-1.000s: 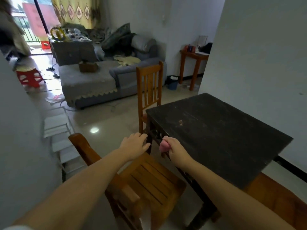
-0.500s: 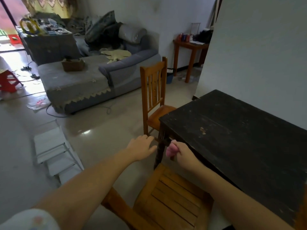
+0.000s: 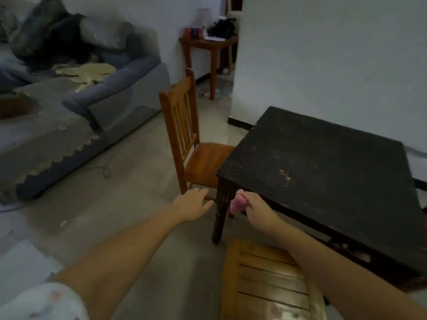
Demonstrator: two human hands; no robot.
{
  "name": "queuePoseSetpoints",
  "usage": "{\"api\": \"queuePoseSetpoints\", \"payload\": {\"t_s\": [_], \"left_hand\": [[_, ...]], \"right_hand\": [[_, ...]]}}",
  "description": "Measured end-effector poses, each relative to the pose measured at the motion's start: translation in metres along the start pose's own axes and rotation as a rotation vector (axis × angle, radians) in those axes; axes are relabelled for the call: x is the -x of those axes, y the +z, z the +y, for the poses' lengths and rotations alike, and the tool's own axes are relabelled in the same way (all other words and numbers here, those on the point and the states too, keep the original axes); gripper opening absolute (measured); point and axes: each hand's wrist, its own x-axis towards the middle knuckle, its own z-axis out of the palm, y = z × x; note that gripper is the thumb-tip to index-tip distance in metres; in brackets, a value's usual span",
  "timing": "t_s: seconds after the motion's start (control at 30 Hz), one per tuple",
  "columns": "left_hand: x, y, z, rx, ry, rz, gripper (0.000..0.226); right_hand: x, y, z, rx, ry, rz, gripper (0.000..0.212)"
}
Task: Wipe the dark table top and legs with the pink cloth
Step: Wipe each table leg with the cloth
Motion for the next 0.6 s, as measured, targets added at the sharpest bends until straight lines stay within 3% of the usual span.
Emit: {"api": "queuePoseSetpoints", "payload": {"t_s": [0.13,0.3,0.4,0.6], "left_hand": [[-0.031,-0.010,-0.022,-0.080,0.129,-0.095,0.048],[-0.071,-0.002,-0.020,-0.018,0.220,-0.128,0.045],[-0.084,0.010,-0.017,0.000,0.248,-0.155,0.046],[-0.140,0.009,-0.050,-0.022,0.359,-0.245,0.047]], "right_hand": [[-0.006,0.008,-0.011,-0.100,0.088,0.118,0.033],[-0.013,0.006,0.007,-0.069,0.176,0.228,0.039],[-0.021,0.006,0.013,-0.096,0.175,0.277,0.053],[-0.065,0.018,0.011,-0.134,0.307,0.307,0.035]]}}
